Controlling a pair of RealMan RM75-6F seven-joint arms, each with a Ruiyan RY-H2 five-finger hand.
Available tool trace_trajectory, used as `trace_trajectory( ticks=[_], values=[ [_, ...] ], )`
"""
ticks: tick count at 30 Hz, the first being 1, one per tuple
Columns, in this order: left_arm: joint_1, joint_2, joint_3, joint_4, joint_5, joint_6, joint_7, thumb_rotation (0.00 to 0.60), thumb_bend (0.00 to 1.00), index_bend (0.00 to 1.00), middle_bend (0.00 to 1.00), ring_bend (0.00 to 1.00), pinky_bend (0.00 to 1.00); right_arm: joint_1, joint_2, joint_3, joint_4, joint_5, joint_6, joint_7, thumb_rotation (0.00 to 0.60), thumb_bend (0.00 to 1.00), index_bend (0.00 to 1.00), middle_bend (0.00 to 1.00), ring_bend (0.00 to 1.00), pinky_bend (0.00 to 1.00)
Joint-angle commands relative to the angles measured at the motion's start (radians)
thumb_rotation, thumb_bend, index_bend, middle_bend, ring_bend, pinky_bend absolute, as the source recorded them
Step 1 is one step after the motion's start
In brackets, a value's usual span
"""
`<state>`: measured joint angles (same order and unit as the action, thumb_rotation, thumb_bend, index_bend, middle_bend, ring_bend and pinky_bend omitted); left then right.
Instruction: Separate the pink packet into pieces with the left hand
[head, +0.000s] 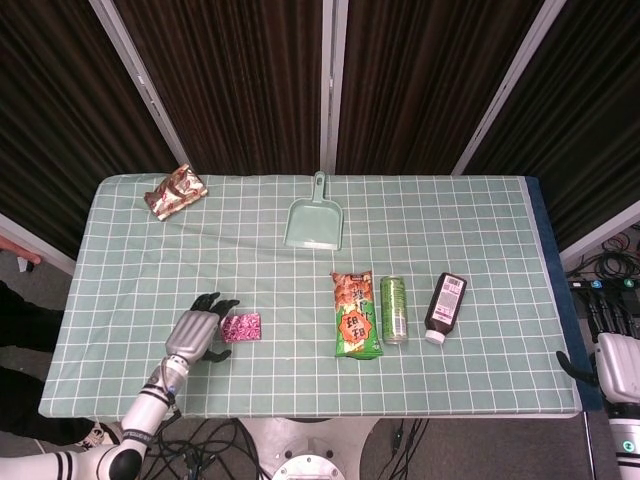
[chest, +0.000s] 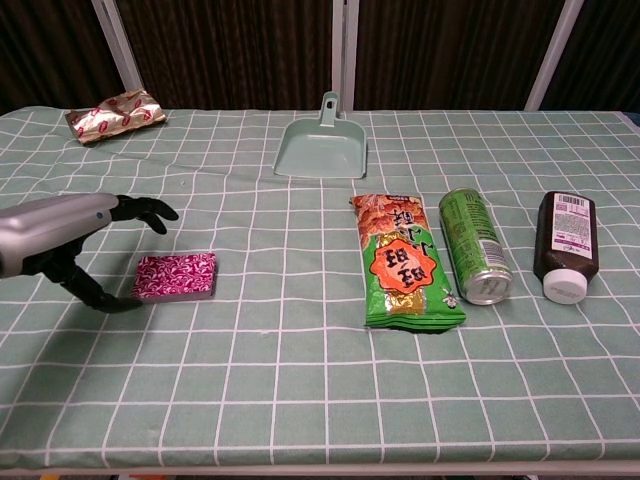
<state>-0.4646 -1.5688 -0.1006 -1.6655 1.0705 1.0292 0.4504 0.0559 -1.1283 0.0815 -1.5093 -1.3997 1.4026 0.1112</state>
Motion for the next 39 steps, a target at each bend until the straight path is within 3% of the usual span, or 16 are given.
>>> trace_trajectory(
  ticks=[1,39],
  values=[
    [-0.009,-0.018,0.007,0.013,-0.019,0.001,0.014,0.6,0.2,0.14,0.17,0.0,0.05,0.0,0.0,0.0,0.0,0.0,-0.001,0.001,0.6,0.17,0.0,0.01,0.0,0.0],
    [-0.065,-0.125,0.009,0.131,-0.051,0.039,0.036,0.6,0.21,0.17,0.25,0.03,0.05,0.003,-0.003,0.002,0.027,0.016,-0.023,0.028,0.6,0.16,0.0,0.01,0.0,0.0]
  ],
)
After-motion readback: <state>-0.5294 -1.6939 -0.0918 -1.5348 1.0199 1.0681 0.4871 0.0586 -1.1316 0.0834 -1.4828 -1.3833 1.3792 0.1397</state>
